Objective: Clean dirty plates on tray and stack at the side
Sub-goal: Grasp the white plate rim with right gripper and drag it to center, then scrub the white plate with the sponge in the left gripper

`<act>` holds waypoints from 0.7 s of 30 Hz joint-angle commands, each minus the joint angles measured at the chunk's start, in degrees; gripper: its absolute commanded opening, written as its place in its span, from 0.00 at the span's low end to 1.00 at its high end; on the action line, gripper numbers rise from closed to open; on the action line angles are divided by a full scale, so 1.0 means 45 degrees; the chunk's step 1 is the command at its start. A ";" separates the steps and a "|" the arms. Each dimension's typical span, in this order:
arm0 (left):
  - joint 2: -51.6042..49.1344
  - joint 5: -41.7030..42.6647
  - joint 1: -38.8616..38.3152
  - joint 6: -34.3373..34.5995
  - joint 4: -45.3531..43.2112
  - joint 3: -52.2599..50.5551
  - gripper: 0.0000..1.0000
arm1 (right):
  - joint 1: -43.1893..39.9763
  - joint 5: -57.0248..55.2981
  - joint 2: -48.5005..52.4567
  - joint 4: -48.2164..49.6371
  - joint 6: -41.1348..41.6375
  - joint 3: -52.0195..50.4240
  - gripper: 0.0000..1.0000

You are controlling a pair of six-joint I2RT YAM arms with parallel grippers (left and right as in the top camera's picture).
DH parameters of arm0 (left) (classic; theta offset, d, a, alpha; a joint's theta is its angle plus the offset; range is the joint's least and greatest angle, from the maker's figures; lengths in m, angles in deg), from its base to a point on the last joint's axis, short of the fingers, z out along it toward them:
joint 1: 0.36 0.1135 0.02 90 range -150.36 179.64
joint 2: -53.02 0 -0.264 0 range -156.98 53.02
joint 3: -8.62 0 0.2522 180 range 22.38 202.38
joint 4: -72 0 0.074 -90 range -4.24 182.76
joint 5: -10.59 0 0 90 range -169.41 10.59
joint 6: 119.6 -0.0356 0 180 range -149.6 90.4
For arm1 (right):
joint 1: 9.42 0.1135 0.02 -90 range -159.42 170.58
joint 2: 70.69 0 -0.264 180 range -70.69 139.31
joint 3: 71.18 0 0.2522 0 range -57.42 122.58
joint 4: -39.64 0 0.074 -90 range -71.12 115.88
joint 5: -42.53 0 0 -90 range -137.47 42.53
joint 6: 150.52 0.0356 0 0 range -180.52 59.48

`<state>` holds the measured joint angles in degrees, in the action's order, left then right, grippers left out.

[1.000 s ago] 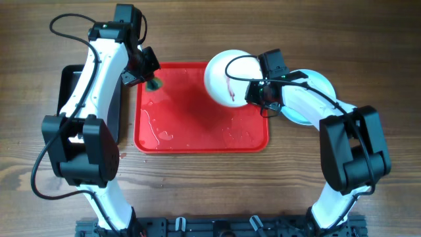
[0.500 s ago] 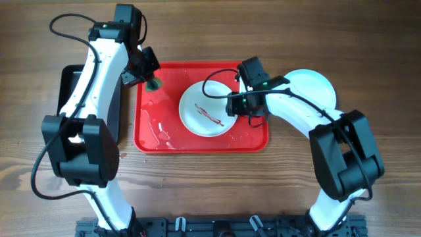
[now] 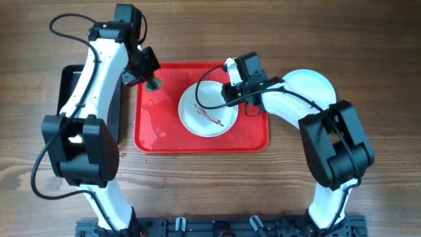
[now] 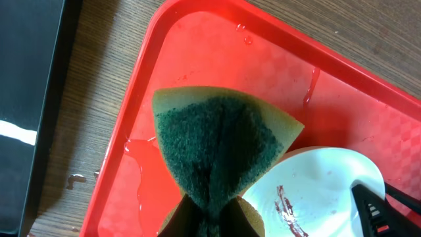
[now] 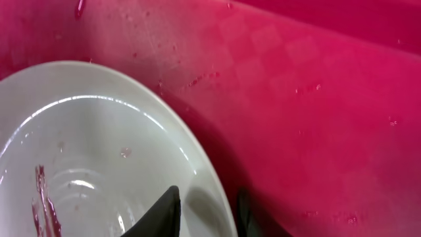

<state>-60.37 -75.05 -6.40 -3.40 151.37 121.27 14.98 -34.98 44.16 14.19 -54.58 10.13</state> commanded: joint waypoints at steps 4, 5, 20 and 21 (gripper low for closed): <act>0.0024 0.0019 -0.0083 -0.0107 0.0000 0.0073 0.04 | 0.0034 0.0189 0.0442 -0.0359 0.3327 0.0146 0.04; 0.0024 0.0024 -0.0141 -0.0107 0.0005 0.0073 0.04 | 0.0034 0.0185 0.0432 -0.0544 0.4129 0.0146 0.04; -0.0005 0.0257 -0.2856 -0.1146 -0.5042 -0.4187 0.04 | 0.0398 0.0491 0.0432 -0.2603 0.7305 0.0146 0.04; -0.0049 0.0257 -0.2929 -0.1428 -0.5391 -0.4396 0.04 | 0.0398 0.0486 0.0432 -0.2603 0.7193 0.0146 0.04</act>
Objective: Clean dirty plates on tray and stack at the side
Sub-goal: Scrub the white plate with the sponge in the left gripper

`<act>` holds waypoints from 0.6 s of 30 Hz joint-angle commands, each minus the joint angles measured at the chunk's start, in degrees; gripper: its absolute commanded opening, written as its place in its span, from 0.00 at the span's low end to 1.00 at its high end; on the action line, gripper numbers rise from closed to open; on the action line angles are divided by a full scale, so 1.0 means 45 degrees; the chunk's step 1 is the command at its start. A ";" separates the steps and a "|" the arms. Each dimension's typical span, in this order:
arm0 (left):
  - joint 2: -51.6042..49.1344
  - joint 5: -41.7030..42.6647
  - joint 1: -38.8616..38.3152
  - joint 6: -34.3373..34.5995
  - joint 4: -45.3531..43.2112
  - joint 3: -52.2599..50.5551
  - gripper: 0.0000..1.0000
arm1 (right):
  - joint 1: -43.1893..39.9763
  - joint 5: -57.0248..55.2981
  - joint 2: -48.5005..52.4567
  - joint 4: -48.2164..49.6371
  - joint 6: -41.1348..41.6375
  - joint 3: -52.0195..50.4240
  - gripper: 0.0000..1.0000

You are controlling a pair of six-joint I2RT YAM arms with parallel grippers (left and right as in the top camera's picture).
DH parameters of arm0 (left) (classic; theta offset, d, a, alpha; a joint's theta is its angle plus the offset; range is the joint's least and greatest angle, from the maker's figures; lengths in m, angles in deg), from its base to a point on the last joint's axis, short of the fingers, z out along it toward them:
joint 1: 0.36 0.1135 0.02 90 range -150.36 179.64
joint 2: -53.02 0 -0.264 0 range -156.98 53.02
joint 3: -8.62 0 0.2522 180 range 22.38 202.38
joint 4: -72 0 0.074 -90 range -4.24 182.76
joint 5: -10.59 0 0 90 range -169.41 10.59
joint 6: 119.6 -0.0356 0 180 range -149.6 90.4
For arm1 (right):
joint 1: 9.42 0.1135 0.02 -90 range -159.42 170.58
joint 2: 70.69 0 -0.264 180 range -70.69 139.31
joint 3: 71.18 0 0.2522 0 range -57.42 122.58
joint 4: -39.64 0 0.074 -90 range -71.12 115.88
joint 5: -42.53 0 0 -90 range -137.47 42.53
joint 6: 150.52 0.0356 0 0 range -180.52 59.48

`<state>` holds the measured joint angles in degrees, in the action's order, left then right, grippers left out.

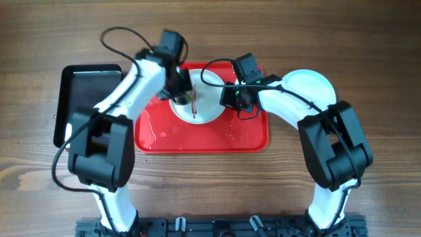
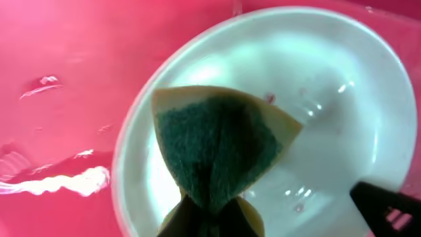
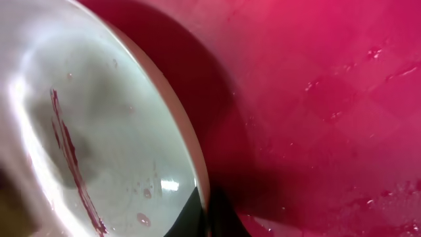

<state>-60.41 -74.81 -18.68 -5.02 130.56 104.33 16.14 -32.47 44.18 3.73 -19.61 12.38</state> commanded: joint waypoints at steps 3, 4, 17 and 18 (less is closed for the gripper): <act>-0.0262 0.0194 -0.0248 -0.1491 -0.0831 -0.0763 0.04 | 0.0141 -0.0073 0.0427 -0.0228 -0.0758 -0.0355 0.04; -0.0398 0.0204 -0.0248 -0.1739 -0.0763 -0.0763 0.04 | 0.0141 -0.0073 0.0427 -0.0228 -0.0772 -0.0355 0.04; -0.1268 0.2555 -0.1656 -0.1282 -0.0777 -0.0763 0.04 | 0.0141 -0.0073 0.0427 -0.0170 -0.0884 -0.0355 0.04; -0.1268 0.2555 -0.1739 -0.0899 -0.0821 -0.0763 0.04 | 0.0141 -0.0073 0.0427 -0.0170 -0.1015 -0.0355 0.04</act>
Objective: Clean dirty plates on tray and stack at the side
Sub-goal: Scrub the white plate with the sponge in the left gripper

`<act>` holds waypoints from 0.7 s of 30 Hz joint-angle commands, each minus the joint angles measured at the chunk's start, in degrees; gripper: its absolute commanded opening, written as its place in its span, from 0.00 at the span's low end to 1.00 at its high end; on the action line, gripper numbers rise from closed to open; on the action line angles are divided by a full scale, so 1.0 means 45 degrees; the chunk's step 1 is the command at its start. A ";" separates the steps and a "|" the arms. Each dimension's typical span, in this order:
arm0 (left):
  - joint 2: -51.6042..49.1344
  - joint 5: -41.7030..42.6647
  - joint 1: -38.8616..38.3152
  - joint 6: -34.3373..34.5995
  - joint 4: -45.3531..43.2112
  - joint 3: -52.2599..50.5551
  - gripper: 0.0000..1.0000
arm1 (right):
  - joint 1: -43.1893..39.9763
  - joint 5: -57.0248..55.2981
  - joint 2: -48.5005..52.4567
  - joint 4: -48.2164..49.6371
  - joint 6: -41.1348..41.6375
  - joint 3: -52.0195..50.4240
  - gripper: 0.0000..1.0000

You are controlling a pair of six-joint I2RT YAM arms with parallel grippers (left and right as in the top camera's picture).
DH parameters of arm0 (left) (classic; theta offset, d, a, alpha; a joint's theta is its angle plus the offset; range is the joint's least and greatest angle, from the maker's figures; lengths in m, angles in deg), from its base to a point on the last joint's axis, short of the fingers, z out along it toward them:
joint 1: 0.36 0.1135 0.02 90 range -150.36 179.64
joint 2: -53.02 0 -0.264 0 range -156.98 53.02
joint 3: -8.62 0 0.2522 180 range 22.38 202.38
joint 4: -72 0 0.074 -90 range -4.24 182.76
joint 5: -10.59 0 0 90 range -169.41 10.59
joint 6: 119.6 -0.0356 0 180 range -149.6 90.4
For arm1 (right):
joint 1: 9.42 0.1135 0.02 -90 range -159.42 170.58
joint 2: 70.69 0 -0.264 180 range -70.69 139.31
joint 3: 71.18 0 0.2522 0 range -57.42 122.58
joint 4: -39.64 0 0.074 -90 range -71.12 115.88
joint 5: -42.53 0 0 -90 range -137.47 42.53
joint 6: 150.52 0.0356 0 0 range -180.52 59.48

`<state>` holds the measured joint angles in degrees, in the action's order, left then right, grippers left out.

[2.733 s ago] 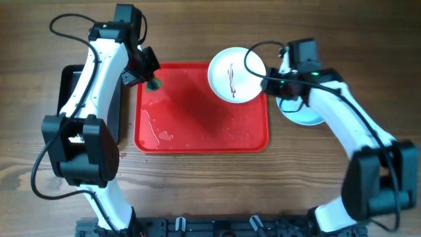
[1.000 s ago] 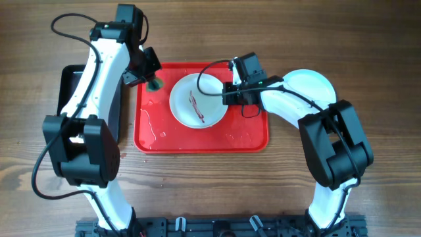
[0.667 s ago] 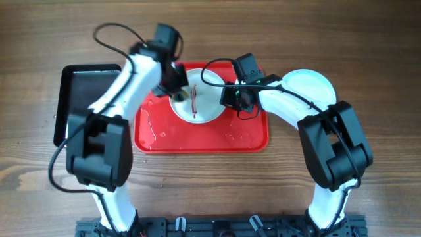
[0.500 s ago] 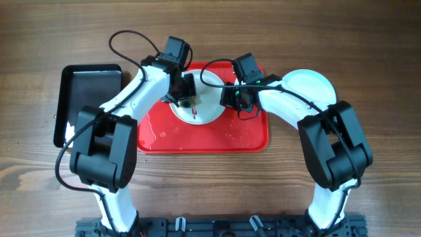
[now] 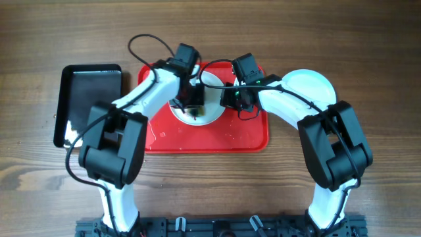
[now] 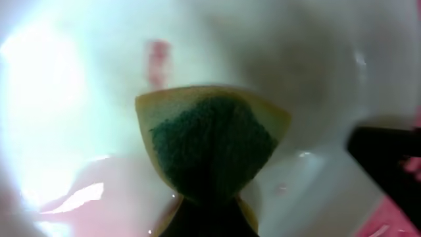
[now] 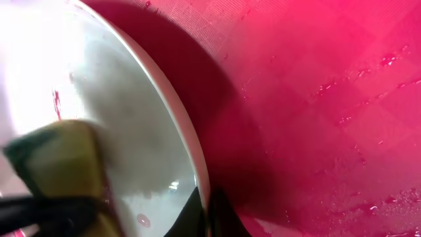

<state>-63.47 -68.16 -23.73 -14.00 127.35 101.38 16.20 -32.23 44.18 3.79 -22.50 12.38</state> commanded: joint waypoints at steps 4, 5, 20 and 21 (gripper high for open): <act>-0.0588 0.1219 -0.0505 0.2035 -0.0223 -0.0102 0.04 | 0.0126 -0.0126 0.0427 -0.0194 -0.0418 -0.0355 0.04; -0.0588 0.1209 -0.0408 0.2127 -0.0418 -0.0102 0.04 | 0.0126 -0.0126 0.0427 -0.0199 -0.0423 -0.0355 0.04; -0.1282 -0.1613 0.1783 0.3750 -0.1807 -0.0102 0.04 | 0.0219 -0.0170 0.0427 -0.0243 -0.0437 -0.0369 0.04; -0.1248 -0.1613 0.1928 0.3827 -0.1394 -0.0102 0.04 | 0.0219 -0.0185 0.0427 -0.0243 -0.0423 -0.0369 0.04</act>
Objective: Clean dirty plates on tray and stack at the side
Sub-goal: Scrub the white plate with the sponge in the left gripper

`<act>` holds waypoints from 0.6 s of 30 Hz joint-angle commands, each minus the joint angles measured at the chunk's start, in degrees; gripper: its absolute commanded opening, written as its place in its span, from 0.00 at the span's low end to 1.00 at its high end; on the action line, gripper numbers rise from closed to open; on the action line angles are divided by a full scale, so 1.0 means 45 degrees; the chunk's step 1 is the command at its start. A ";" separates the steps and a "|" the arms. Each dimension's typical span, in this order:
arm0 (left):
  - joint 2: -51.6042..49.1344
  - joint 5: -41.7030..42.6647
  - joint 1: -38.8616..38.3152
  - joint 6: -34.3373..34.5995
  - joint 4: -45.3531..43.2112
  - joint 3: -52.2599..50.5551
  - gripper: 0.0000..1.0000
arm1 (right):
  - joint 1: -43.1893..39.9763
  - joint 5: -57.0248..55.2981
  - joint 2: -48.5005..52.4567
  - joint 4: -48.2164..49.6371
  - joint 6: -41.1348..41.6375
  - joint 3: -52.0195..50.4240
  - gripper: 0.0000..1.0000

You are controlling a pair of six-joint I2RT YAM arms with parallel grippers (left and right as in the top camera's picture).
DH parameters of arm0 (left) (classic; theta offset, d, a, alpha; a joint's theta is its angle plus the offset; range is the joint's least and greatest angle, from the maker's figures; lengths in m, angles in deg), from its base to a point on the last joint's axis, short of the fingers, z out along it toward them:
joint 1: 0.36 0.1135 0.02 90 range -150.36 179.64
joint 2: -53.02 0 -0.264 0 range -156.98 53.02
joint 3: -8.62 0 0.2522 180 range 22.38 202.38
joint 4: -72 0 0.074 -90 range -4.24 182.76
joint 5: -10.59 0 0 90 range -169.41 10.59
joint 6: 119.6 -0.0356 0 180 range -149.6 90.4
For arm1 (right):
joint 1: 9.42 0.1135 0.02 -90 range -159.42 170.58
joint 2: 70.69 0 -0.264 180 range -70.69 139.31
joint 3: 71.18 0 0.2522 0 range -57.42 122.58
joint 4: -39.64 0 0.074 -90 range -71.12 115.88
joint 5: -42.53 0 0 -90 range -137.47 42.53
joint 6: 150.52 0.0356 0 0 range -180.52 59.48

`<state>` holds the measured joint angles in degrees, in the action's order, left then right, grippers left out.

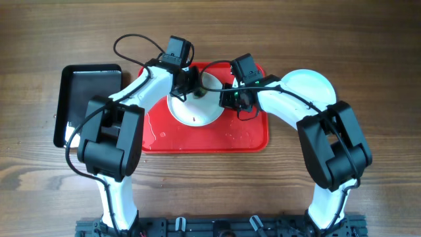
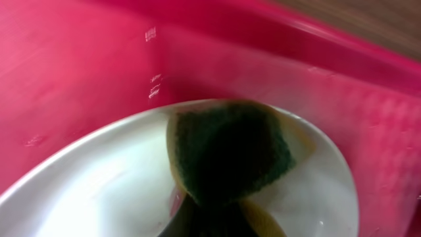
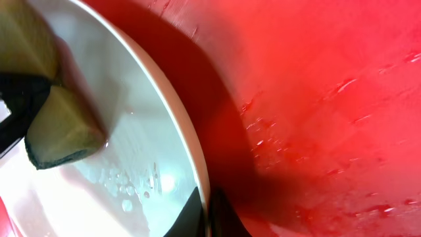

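Note:
A white plate sits tilted in the red tray, wet, with a small red speck near its front. My left gripper is shut on a green-and-yellow sponge pressed on the plate's far part. My right gripper is shut on the plate's right rim, and the sponge shows at the left of that view. In the overhead view the right gripper is at the plate's right edge.
A second white plate lies on the wooden table right of the tray. A black tray lies to the left. Water drops and smears lie on the red tray's floor.
The sponge in my left gripper has moved from the plate's middle to its far part. The red streak on the plate is mostly gone. My right gripper still pinches the rim.
First my left gripper held the sponge over the tray's far left corner while my right gripper straddled the smeared plate's rim, open. Then the right was shut on the rim and the sponge was over the plate, then on the smear, now at the far part.

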<state>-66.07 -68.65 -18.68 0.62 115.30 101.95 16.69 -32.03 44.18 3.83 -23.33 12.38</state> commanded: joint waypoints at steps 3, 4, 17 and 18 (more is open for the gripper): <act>-0.0583 -0.1506 0.1268 0.0340 0.2647 -0.0175 0.04 | 0.0112 -0.0272 0.0427 -0.0253 -0.0223 -0.0369 0.04; -0.0505 -0.1511 0.1409 -0.0024 0.3002 -0.0146 0.04 | 0.0112 -0.0277 0.0427 -0.0253 -0.0223 -0.0369 0.04; 0.0189 0.1637 0.1156 -0.5795 0.6392 0.0238 0.04 | 0.0112 -0.0267 0.0427 -0.0141 -0.0223 -0.0369 0.05; 0.0189 0.2098 0.0850 -0.6227 0.6407 0.0238 0.04 | 0.0112 -0.0272 0.0427 -0.0141 -0.0223 -0.0369 0.04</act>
<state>-65.04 -66.35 -11.30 -17.56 143.24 104.20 17.93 -30.54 44.18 3.66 -25.32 12.27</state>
